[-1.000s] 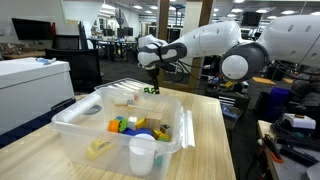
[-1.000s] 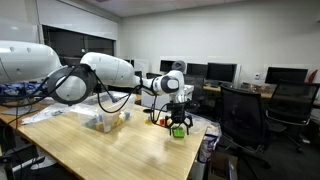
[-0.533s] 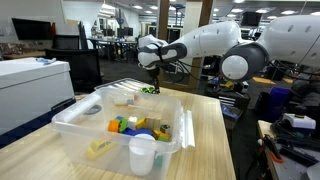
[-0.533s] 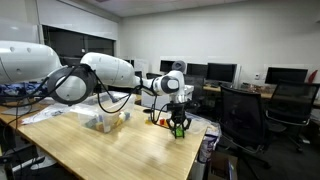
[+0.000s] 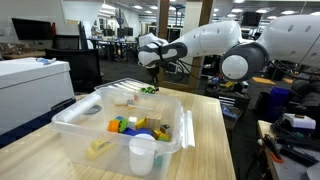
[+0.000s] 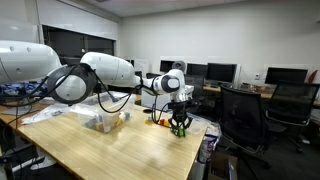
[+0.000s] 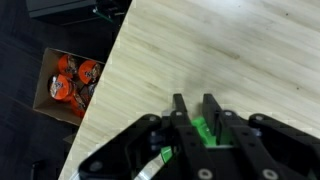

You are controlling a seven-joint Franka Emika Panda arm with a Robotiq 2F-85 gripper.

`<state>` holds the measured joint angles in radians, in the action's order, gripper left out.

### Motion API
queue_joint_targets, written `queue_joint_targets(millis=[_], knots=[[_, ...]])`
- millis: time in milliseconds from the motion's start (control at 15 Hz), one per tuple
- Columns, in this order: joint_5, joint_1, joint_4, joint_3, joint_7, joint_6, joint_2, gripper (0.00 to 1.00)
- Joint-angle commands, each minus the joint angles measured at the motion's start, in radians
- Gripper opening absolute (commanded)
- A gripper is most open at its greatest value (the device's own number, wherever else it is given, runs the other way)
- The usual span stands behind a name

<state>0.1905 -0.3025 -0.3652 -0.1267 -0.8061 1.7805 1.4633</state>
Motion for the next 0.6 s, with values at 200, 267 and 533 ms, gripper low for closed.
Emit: queue_joint_targets(millis=[200,267,533], knots=[[-0.001,-0.004,-0.009,-0.010,-0.016,0.027,-0.019,0.98],[0.003,0.001,-0.011,-0.009,-0.040,0.030,-0.015,0.93],[0.001,0.017,-0.014,-0.005,-0.071,0.026,-0.011,1.00]])
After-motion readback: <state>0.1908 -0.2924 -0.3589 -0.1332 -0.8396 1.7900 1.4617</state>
